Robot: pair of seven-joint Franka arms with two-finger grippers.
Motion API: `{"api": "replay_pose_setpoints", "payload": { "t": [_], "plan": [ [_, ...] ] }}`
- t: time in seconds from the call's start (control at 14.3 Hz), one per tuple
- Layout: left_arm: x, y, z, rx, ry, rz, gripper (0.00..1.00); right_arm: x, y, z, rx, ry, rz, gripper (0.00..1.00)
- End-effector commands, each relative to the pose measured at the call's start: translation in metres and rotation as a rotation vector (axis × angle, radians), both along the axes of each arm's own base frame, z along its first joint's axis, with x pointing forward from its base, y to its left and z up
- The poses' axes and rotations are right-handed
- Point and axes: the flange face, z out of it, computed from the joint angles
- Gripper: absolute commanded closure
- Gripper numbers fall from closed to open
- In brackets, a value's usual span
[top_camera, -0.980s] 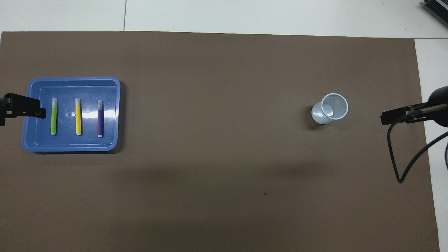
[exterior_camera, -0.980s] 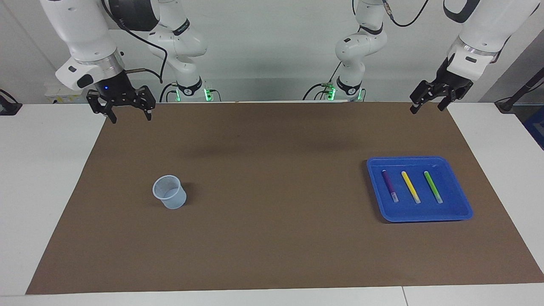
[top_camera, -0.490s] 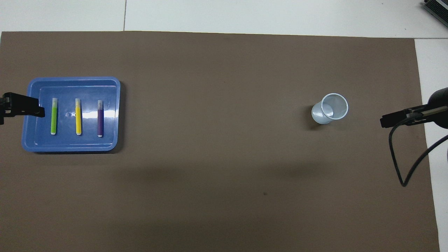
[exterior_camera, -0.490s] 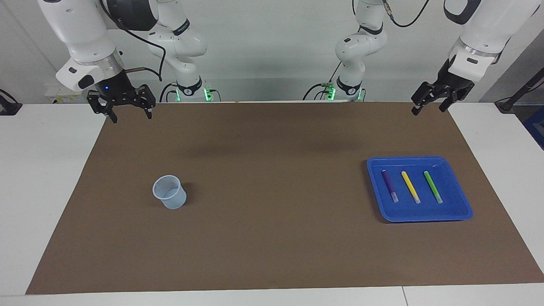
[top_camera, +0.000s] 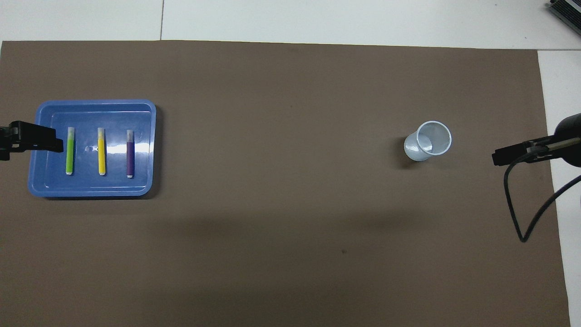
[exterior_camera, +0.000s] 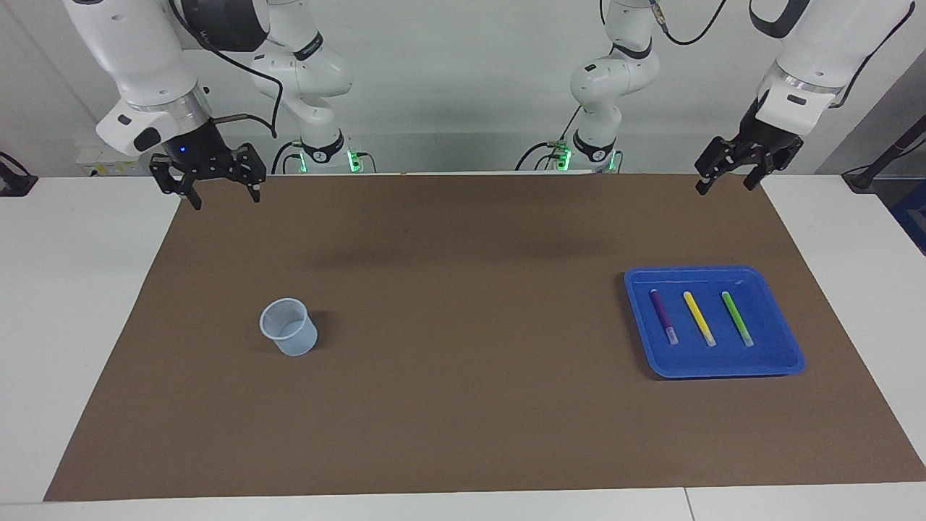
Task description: Right arm passes pens to left for tray arrangement
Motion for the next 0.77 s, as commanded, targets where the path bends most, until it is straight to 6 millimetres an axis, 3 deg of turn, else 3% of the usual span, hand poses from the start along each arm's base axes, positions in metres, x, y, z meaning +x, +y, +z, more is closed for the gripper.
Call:
{"api": "replay_pose_setpoints", "payload": {
  "t": [0.0,0.7],
  "plan": [
    [-0.0046,0.0071,0.0001,0.008,-0.015,-0.003,0.0,-0.0022,-0.0043,0.0027,0.023,0.007,0.016,0.0],
    [-0.0062,0.0096,-0.0035,0.008,0.005,0.001,0.0,-0.0019,-0.0041,0.003,0.025,0.003,0.016,0.0]
  ]
}}
